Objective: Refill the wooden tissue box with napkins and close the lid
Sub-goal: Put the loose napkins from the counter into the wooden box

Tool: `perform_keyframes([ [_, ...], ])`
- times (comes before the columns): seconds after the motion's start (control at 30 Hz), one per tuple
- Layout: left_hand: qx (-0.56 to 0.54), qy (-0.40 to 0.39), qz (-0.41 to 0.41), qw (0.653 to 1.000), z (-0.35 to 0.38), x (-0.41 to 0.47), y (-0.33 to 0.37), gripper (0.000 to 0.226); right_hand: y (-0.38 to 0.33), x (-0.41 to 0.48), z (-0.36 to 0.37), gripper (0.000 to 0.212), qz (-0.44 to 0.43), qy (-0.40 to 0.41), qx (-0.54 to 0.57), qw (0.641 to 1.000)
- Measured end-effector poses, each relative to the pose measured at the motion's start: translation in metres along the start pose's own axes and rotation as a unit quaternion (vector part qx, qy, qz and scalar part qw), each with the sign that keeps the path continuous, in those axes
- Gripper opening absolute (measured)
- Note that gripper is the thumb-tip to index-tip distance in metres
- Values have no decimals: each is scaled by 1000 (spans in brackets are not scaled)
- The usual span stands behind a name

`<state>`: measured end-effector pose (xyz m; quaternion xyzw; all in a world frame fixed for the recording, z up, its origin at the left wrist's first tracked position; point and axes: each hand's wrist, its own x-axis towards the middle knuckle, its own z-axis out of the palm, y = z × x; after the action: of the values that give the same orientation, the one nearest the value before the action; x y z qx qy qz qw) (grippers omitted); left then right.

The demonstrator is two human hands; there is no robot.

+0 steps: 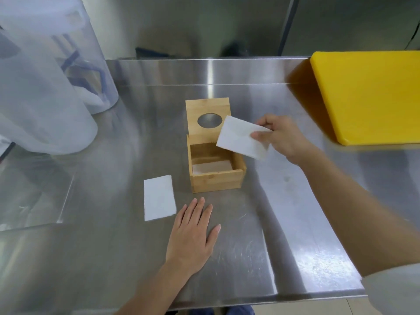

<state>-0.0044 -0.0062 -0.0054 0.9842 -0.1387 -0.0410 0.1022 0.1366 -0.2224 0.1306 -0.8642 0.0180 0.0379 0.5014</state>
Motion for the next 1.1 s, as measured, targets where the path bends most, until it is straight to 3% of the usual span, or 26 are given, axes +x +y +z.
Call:
perform_keyframes([
  [0.13, 12, -3, -5, 1000, 0, 0, 0, 62, -19, 8, 26, 9, -42, -85, -100, 991],
  [0.23, 5, -12, -3, 1000, 0, 0, -1, 60, -19, 15, 45, 10, -66, -127, -250, 958],
  [0.33, 7, -14, 1, 1000, 1, 0, -1, 60, -16, 17, 60, 7, -67, -158, -318, 932],
  [0.53, 10, -1, 4, 1000, 3, 1, -1, 53, -22, 22, 71, 12, -38, -194, -302, 933],
  [0.67, 13, 14, 9, 1000, 7, 2, -1, 49, -26, 28, 72, 15, 33, -186, -232, 954],
  [1.1, 14, 35, 11, 999, 10, 2, -2, 50, -22, 34, 97, 34, 54, -257, -324, 909],
])
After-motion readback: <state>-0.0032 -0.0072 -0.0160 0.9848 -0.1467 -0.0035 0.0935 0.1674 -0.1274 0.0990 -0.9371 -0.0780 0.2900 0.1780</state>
